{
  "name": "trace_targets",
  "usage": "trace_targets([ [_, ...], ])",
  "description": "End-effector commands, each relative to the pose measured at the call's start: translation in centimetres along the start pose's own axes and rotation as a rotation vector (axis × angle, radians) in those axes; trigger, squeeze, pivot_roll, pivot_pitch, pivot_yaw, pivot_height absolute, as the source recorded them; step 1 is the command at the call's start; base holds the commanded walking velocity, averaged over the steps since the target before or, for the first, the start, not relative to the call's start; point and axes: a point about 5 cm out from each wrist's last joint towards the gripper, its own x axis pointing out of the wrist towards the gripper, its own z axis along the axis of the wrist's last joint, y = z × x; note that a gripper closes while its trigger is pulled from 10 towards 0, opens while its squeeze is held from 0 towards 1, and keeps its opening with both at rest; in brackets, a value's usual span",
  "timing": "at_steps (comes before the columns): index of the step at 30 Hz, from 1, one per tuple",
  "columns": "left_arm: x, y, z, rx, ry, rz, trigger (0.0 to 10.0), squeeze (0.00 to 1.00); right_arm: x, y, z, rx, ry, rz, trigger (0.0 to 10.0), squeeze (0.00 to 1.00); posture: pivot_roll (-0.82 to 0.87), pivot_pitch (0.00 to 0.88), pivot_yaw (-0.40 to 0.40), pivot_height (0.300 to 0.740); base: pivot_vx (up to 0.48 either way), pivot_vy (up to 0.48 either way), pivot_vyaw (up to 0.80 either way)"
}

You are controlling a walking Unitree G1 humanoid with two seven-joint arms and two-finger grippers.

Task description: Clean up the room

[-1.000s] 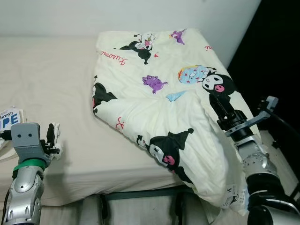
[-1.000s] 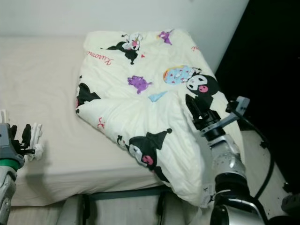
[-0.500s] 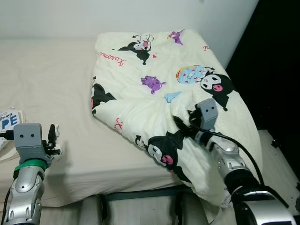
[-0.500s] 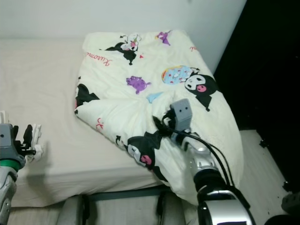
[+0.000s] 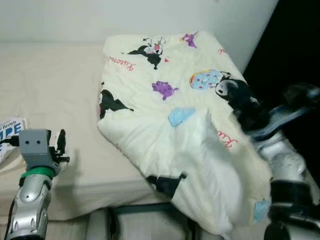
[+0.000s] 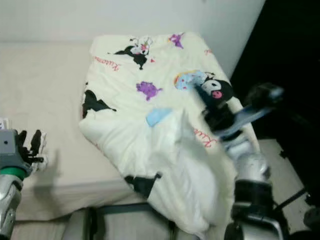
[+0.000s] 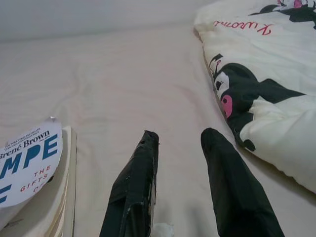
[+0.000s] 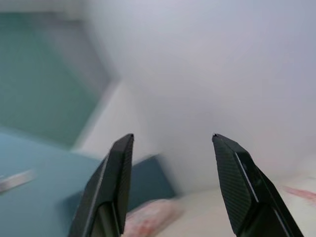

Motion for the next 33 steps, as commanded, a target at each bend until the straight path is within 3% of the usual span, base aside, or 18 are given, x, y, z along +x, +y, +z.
trace_targets([
  [1, -0.1, -0.2, -0.3, -0.002, 0.007, -0.013, 10.0, 0.00, -2.3, -2.6, -1.9, -0.091, 0.114, -0.259, 10.0, 0.00, 0.06, 0.021, 0.064, 0.557, 0.000, 0.000, 0.00],
  [2, -0.1, -0.2, -0.3, -0.002, 0.007, -0.013, 10.0, 0.00, -2.3, -2.6, -1.9, -0.091, 0.114, -0.259, 10.0, 0.00, 0.06, 0.021, 0.064, 0.557, 0.000, 0.000, 0.00],
  [5, 0.0, -0.2, -0.3, 0.004, 0.006, -0.015, 10.0, 0.00, -3.7, -4.6, -2.5, -0.303, 0.254, -0.565, 10.0, 0.00, 0.06, 0.019, 0.063, 0.557, 0.000, 0.000, 0.00],
  [6, 0.0, -0.1, -0.3, 0.004, 0.007, -0.012, 10.0, 0.00, -4.1, -5.0, -2.5, -0.342, 0.281, -0.651, 10.0, 0.00, 0.06, 0.019, 0.062, 0.557, 0.000, 0.000, 0.00],
  [7, 0.0, -0.1, -0.3, 0.004, 0.007, -0.012, 10.0, 0.00, -4.1, -5.0, -2.5, -0.342, 0.281, -0.651, 10.0, 0.00, 0.06, 0.019, 0.062, 0.557, 0.000, 0.000, 0.00],
  [10, 0.1, 0.2, -0.5, 0.009, 0.011, -0.003, 10.0, 0.00, -5.4, -5.7, -4.3, -0.548, 0.539, -0.831, 10.0, 0.00, 0.06, 0.017, 0.060, 0.557, 0.000, 0.000, 0.00],
  [15, 0.1, 0.3, -0.6, 0.013, 0.016, 0.003, 10.0, 0.00, -5.6, -5.9, -6.0, -0.674, 0.659, -0.842, 10.0, 0.00, 0.06, 0.017, 0.056, 0.557, 0.000, 0.000, 0.00],
  [16, 0.1, 0.4, -0.7, 0.012, 0.020, 0.013, 10.0, 0.00, -4.9, -5.8, -7.4, -0.758, 0.703, -0.786, 10.0, 0.00, 0.06, 0.017, 0.054, 0.557, 0.000, 0.000, 0.00],
  [19, 0.1, 0.4, -0.7, 0.012, 0.020, 0.016, 10.0, 0.00, -4.4, -5.5, -8.3, -0.788, 0.730, -0.728, 10.0, 0.00, 0.06, 0.018, 0.048, 0.557, 0.000, 0.000, 0.00],
  [20, 0.0, 0.4, -0.7, 0.013, 0.022, 0.017, 10.0, 0.00, -3.5, -4.8, -10.0, -0.788, 0.773, -0.596, 10.0, 0.00, 0.07, 0.019, 0.044, 0.557, 0.000, 0.000, 0.00],
  [21, 0.0, 0.4, -0.7, 0.013, 0.022, 0.017, 10.0, 0.00, -3.5, -4.8, -10.0, -0.788, 0.773, -0.596, 10.0, 0.00, 0.07, 0.019, 0.044, 0.557, 0.000, 0.000, 0.00],
  [23, 0.0, 0.5, -0.7, 0.013, 0.022, 0.017, 10.0, 0.00, -3.2, -4.4, -10.7, -0.763, 0.786, -0.527, 10.0, 0.00, 0.07, 0.020, 0.044, 0.557, 0.000, 0.000, 0.00],
  [24, -0.1, 0.4, -0.8, 0.011, 0.021, 0.013, 10.0, 0.00, -2.7, -3.6, -11.7, -0.671, 0.782, -0.411, 10.0, 0.00, 0.07, 0.020, 0.044, 0.557, 0.000, 0.000, 0.00],
  [25, -0.2, 0.3, -0.8, 0.006, 0.018, 0.005, 10.0, 0.00, -1.8, -1.6, -12.7, -0.418, 0.716, -0.197, 10.0, 0.00, 0.07, 0.020, 0.044, 0.557, 0.000, 0.000, 0.00],
  [28, -0.2, 0.3, -0.8, 0.005, 0.017, 0.003, 10.0, 0.00, -1.5, -1.1, -12.8, -0.363, 0.694, -0.146, 10.0, 0.00, 0.07, 0.020, 0.044, 0.557, 0.000, 0.000, 0.00],
  [31, -0.2, 0.1, -0.7, -0.002, 0.016, -0.013, 10.0, 0.00, -2.3, 3.3, -11.3, -0.049, 0.766, 0.272, 10.0, 0.00, 0.07, 0.022, 0.043, 0.557, 0.000, 0.000, 0.00],
  [33, -0.2, 0.1, -0.7, -0.002, 0.016, -0.013, 10.0, 0.00, -2.3, 3.3, -11.3, -0.049, 0.766, 0.272, 10.0, 0.00, 0.07, 0.022, 0.043, 0.557, 0.000, 0.000, 0.00],
])
